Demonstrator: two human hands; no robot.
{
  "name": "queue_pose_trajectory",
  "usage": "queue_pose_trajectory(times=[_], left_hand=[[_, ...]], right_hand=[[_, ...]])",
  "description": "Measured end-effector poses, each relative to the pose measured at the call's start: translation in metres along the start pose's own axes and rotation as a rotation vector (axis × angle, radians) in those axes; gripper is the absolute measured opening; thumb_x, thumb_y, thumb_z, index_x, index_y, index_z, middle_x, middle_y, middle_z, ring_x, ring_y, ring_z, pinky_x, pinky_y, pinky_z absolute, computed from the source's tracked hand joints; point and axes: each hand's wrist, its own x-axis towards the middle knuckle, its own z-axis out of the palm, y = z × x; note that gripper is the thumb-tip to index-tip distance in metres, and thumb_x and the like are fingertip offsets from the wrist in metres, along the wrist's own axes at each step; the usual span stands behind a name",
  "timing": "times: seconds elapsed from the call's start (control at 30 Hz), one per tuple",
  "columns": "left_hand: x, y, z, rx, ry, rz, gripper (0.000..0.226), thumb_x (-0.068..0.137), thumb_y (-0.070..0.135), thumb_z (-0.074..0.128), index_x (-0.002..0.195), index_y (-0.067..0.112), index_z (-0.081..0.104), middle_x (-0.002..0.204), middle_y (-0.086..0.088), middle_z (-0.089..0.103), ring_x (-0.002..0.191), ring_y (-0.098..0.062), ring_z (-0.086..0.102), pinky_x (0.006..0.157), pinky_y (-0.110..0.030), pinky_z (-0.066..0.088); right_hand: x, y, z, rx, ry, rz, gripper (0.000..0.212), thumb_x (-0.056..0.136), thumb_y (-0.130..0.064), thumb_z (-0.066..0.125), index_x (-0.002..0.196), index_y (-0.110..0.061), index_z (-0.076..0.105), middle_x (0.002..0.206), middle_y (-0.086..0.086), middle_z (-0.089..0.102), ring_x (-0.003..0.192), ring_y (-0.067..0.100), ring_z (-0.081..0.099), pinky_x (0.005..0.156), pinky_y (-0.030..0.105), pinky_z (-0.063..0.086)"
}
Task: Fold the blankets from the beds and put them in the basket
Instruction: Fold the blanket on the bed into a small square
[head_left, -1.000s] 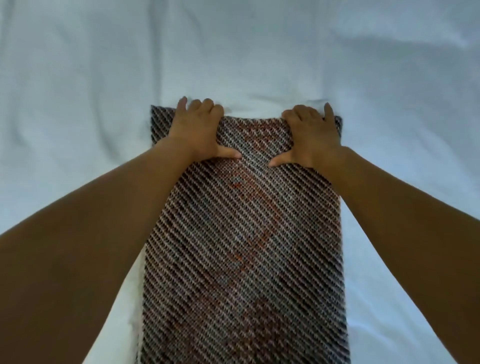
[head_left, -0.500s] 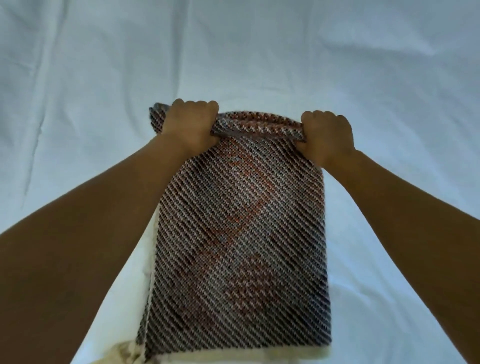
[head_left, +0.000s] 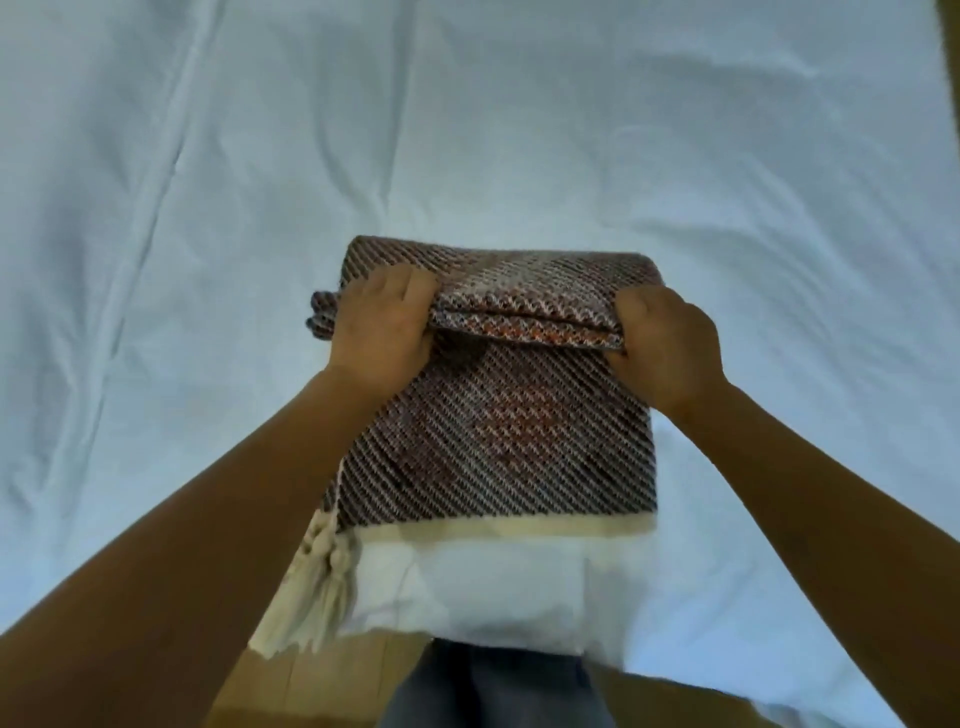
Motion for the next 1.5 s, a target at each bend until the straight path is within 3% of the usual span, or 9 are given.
queue_pose_trajectory(times=[0.3,0.47,0.57,0.67,0.87,1.03,1.2,1.37,1.5], left_hand=[[-0.154,0.031,0.033,-0.035,-0.105,0.035,0.021,0.060,-0.004,0.064,0.080,0.000,0.061,0.073,-0.018,0.056,0.062,-0.032,0.057,0.045,-0.033,0.043],[-0.186,0.035,0.068,0.071,-0.575,-0.103,0.038,0.085,0.020,0.045,0.123,0.015,0.043,0.117,-0.011,0.046,0.105,-0.030,0.045,0.081,-0.039,0.038],[-0.176,0.032,0.066,-0.033,-0.561,-0.086,0.048,0.075,0.045,0.052,0.113,0.016,0.048,0.110,-0.008,0.049,0.102,-0.027,0.047,0.083,-0.037,0.036],[-0.153,0.025,0.057,-0.179,-0.424,-0.071,0.062,0.071,0.060,0.044,0.107,0.011,0.058,0.098,-0.009,0.056,0.092,-0.027,0.053,0.083,-0.038,0.042],[-0.090,0.040,0.052,-0.157,-0.230,-0.060,0.051,0.088,0.038,0.038,0.130,0.011,0.049,0.129,-0.013,0.051,0.121,-0.031,0.044,0.100,-0.044,0.028],[-0.052,0.066,0.065,-0.132,-0.295,0.002,0.056,0.095,0.038,0.033,0.146,0.017,0.024,0.154,-0.005,0.024,0.143,-0.023,0.014,0.113,-0.047,0.000],[-0.022,0.096,0.082,-0.091,-0.383,0.035,0.061,0.095,0.047,0.016,0.148,0.020,0.005,0.158,-0.001,0.006,0.144,-0.017,-0.002,0.108,-0.046,-0.015],[-0.006,0.105,0.093,-0.080,-0.391,-0.036,0.067,0.089,0.055,0.004,0.147,0.023,-0.006,0.157,0.002,-0.001,0.142,-0.014,-0.011,0.107,-0.048,-0.018],[-0.006,0.107,0.108,-0.025,-0.430,0.005,0.068,0.087,0.060,0.002,0.142,0.024,-0.016,0.157,0.000,-0.006,0.136,-0.010,-0.020,0.105,-0.047,-0.022]], right_hand=[[-0.139,-0.048,0.038,-0.001,-0.135,-0.028,0.039,0.038,0.002,0.082,0.069,0.000,0.057,0.060,0.017,0.059,0.050,0.033,0.058,0.037,0.028,0.041],[-0.158,-0.059,0.065,-0.048,-0.388,0.135,0.026,0.067,0.000,0.068,0.091,0.002,0.059,0.087,0.022,0.063,0.079,0.038,0.060,0.061,0.040,0.048],[-0.147,-0.056,0.067,-0.058,-0.598,0.161,0.043,0.074,-0.024,0.061,0.112,-0.007,0.050,0.112,0.014,0.054,0.104,0.033,0.050,0.085,0.038,0.040],[-0.134,-0.051,0.053,0.205,-0.614,0.200,0.043,0.071,-0.036,0.057,0.104,-0.008,0.052,0.106,0.011,0.053,0.099,0.029,0.050,0.078,0.034,0.039],[-0.082,-0.030,0.029,0.637,0.093,0.810,0.028,0.076,-0.032,0.058,0.094,-0.013,0.048,0.098,0.002,0.045,0.092,0.019,0.046,0.074,0.030,0.037],[-0.035,0.004,0.032,1.342,-0.313,1.448,0.082,0.066,-0.065,0.066,0.126,-0.011,0.051,0.115,0.006,0.060,0.096,0.022,0.060,0.073,0.030,0.050],[-0.023,0.029,0.042,1.458,-0.727,1.304,0.062,0.066,-0.065,0.067,0.109,-0.019,0.062,0.101,0.002,0.071,0.091,0.019,0.068,0.069,0.030,0.054],[-0.008,0.027,0.052,1.828,-0.684,1.161,0.023,0.069,-0.030,0.072,0.083,-0.012,0.077,0.098,0.011,0.073,0.091,0.023,0.070,0.066,0.030,0.057],[-0.005,0.031,0.065,1.706,-0.616,1.172,0.026,0.078,-0.016,0.069,0.103,-0.008,0.068,0.101,0.012,0.072,0.092,0.025,0.069,0.069,0.032,0.057]])
